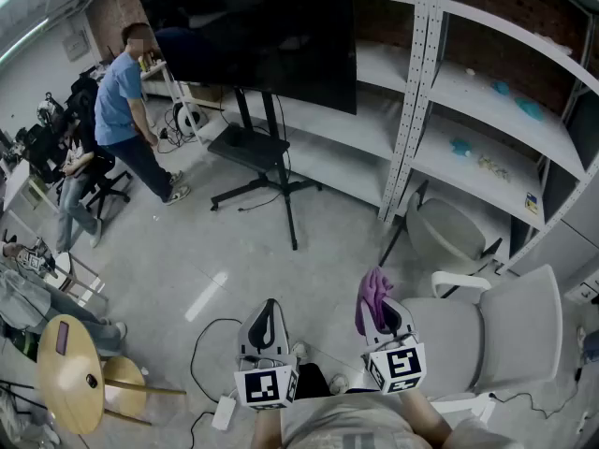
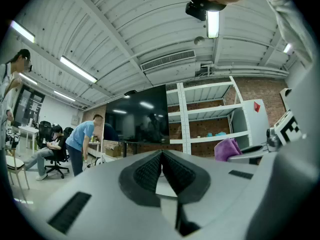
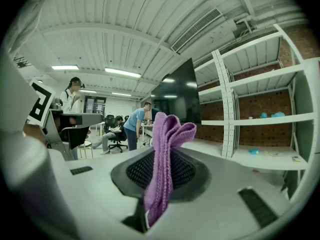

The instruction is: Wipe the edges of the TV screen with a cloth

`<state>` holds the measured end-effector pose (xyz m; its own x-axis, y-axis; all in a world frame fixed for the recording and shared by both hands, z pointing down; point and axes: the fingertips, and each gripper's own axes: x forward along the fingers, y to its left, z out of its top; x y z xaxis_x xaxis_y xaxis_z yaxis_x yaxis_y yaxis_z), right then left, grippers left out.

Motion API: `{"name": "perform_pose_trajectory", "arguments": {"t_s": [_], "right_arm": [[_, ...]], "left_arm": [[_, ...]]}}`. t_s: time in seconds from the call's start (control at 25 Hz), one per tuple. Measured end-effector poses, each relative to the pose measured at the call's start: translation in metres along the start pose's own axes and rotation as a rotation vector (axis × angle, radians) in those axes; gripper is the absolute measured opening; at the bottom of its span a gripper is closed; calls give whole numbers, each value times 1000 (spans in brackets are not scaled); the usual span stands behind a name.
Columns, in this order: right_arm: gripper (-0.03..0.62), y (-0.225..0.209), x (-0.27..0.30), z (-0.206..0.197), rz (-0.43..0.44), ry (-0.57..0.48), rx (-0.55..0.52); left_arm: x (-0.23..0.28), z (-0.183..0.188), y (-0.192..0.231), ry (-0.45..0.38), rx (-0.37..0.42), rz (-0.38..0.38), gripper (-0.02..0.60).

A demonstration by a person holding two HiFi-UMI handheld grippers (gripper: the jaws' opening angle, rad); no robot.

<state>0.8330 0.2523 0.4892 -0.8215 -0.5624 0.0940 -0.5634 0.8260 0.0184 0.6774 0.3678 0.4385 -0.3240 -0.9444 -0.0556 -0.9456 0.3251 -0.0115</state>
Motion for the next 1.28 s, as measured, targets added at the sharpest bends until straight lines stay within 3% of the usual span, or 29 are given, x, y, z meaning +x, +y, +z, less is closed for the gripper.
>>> {"name": "perform_pose_trajectory", "arguments": {"t_s": [0.44, 0.76, 1.04, 1.28], "right_arm": [[61, 2, 1, -8, 10, 17, -15], [61, -2, 33, -21, 45, 18, 49], [63, -15, 102, -20, 29, 47, 5], [62, -57, 192, 14, -95, 58, -24]], "left_arm": [[5, -8, 7, -4, -16, 13, 15], [36, -26, 24, 29, -22, 4, 15], [117, -39, 56, 21, -90, -21, 15], [246, -17, 83, -47, -113, -178, 15]]}}
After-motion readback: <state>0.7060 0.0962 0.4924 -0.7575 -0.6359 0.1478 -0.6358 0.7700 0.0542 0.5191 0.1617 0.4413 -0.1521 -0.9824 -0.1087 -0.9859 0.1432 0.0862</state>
